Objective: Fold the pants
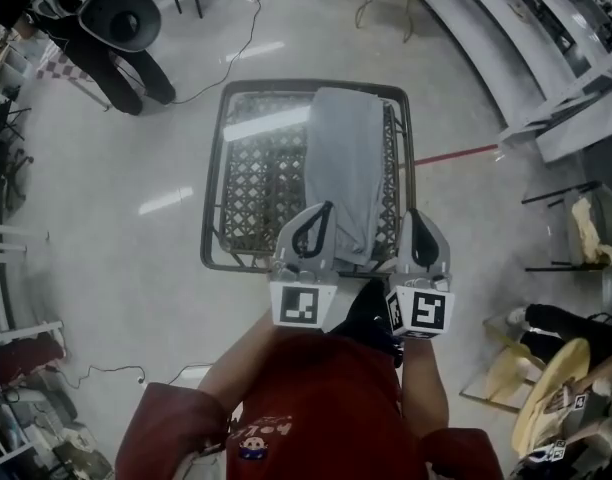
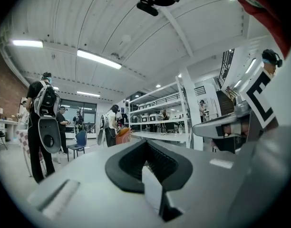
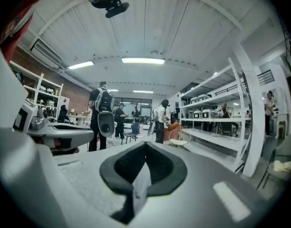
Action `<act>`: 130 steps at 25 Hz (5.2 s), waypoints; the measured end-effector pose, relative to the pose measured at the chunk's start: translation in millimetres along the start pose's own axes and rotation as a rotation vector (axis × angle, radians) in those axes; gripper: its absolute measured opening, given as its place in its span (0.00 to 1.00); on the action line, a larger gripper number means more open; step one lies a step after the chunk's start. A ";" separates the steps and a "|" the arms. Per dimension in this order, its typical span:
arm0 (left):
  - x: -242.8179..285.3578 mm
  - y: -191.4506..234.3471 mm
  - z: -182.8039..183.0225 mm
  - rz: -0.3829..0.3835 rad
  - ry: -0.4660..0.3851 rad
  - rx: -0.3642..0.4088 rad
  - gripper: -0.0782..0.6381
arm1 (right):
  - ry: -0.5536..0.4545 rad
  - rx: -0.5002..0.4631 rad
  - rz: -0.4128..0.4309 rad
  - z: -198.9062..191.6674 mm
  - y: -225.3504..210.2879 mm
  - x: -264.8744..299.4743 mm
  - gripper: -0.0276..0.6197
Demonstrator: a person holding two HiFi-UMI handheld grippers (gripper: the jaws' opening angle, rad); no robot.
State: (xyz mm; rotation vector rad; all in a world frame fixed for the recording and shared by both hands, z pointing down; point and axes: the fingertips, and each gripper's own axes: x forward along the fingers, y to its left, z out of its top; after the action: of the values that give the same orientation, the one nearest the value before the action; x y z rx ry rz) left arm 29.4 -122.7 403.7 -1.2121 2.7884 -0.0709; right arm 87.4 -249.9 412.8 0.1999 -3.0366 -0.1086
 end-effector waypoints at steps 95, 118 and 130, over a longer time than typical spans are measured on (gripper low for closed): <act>85.8 -1.7 -226.8 -0.765 1.055 0.726 0.27 | 0.751 -0.639 1.048 -187.1 1.8 131.5 0.22; 258.9 72.0 -332.7 -0.865 1.036 0.652 0.28 | 0.939 -0.471 0.884 -264.9 -35.6 309.2 0.22; 290.4 84.2 -340.1 -0.745 0.959 0.732 0.31 | 0.832 -0.578 0.690 -268.8 -60.7 335.2 0.26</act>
State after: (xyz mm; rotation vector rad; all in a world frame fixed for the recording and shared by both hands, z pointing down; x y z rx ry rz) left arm -266.3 -276.8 713.5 -2.1960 2.1399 -1.9339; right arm -208.5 -372.3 705.6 -0.6607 -1.9899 -0.6355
